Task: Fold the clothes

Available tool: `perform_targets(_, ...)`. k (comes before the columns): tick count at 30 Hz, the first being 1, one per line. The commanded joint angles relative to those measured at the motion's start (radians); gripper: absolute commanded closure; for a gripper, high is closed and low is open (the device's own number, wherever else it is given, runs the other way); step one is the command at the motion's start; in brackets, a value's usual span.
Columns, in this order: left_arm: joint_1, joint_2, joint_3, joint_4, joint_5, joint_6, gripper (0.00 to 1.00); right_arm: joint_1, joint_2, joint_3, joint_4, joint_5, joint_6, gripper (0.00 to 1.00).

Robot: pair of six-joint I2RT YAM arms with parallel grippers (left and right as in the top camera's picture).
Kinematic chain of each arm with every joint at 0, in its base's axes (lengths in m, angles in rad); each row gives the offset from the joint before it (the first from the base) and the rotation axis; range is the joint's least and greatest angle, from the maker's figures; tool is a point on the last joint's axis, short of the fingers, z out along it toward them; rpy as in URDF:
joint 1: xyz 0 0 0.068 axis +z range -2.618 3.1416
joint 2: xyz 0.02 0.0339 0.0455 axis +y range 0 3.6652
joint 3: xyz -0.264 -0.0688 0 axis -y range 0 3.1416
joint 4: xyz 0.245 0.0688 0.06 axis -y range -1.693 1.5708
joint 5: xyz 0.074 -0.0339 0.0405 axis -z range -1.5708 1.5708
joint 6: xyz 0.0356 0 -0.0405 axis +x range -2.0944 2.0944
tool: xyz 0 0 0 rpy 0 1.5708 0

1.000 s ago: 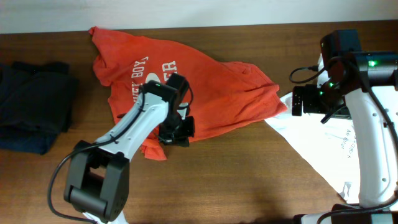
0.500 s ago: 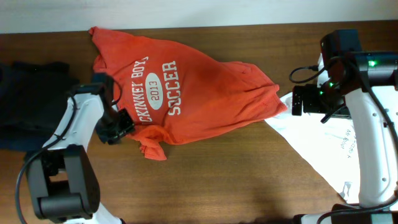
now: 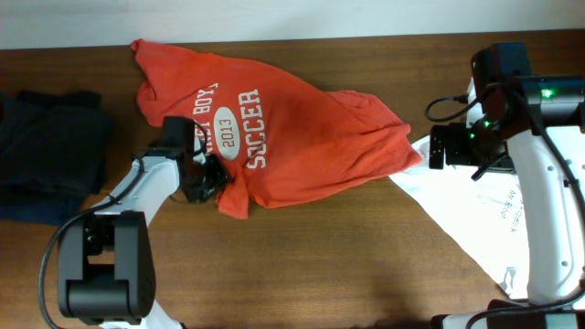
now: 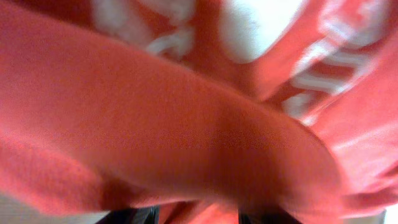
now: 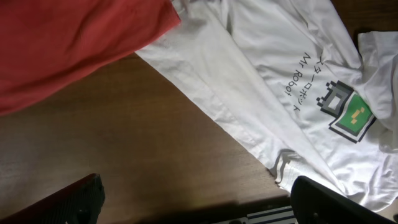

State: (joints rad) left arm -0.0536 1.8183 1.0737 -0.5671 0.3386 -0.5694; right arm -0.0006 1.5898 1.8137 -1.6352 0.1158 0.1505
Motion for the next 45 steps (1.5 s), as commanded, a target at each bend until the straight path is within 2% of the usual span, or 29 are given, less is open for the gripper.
perform_targets(1,-0.001,-0.019,0.064,0.082,0.058,-0.010,0.60,-0.008,0.005,0.004,-0.008,0.020,0.005,0.01)
perform_targets(4,-0.008,-0.018,0.068,0.099,0.058,-0.010,0.60,-0.008,0.005,0.004,-0.010,0.021,0.005,0.01)
perform_targets(8,-0.052,-0.018,0.068,-0.080,-0.029,0.000,0.60,-0.008,0.005,0.004,-0.009,0.021,0.005,0.01)
perform_targets(9,-0.048,-0.018,0.068,-0.103,-0.032,0.040,0.60,-0.008,0.005,0.004,-0.007,0.021,0.005,0.01)
perform_targets(10,-0.043,-0.018,0.068,-0.106,-0.032,0.074,0.60,-0.008,0.005,0.004,-0.006,0.021,0.005,0.01)
perform_targets(13,-0.055,-0.018,0.068,-0.105,-0.046,0.077,0.65,-0.008,0.005,0.004,-0.006,0.020,0.005,0.01)
perform_targets(15,-0.060,-0.018,0.068,-0.104,-0.126,0.078,0.65,-0.008,0.005,0.004,-0.007,0.021,0.005,0.01)
perform_targets(18,-0.059,-0.018,0.068,-0.081,-0.153,0.153,0.64,-0.008,0.005,0.004,-0.007,0.021,0.005,0.01)
perform_targets(28,-0.140,-0.005,0.035,-0.029,-0.172,0.157,0.65,-0.008,0.005,0.004,-0.008,0.020,0.005,0.01)
perform_targets(31,-0.140,-0.005,0.035,-0.032,-0.171,0.156,0.81,-0.008,0.005,0.004,-0.010,0.021,0.005,0.01)
perform_targets(33,-0.140,-0.005,0.035,-0.042,-0.171,0.156,0.87,-0.008,0.005,0.004,-0.010,0.021,0.005,0.01)
perform_targets(36,-0.140,-0.005,0.029,-0.048,-0.171,0.156,0.87,-0.008,0.005,0.004,-0.010,0.020,0.005,0.01)
perform_targets(38,-0.141,-0.005,0.022,-0.063,-0.156,0.156,1.00,-0.008,0.005,0.004,-0.010,0.021,0.005,0.01)
perform_targets(40,-0.141,-0.010,0.026,-0.063,-0.024,0.182,1.00,-0.008,0.005,0.004,-0.010,0.021,0.005,0.01)
perform_targets(42,-0.129,-0.041,0.071,-0.127,0.170,0.235,0.99,-0.008,0.005,0.004,-0.010,0.021,0.005,0.01)
perform_targets(45,-0.071,-0.196,0.159,-0.316,0.100,0.276,1.00,-0.008,0.005,0.004,-0.010,0.021,0.005,0.01)
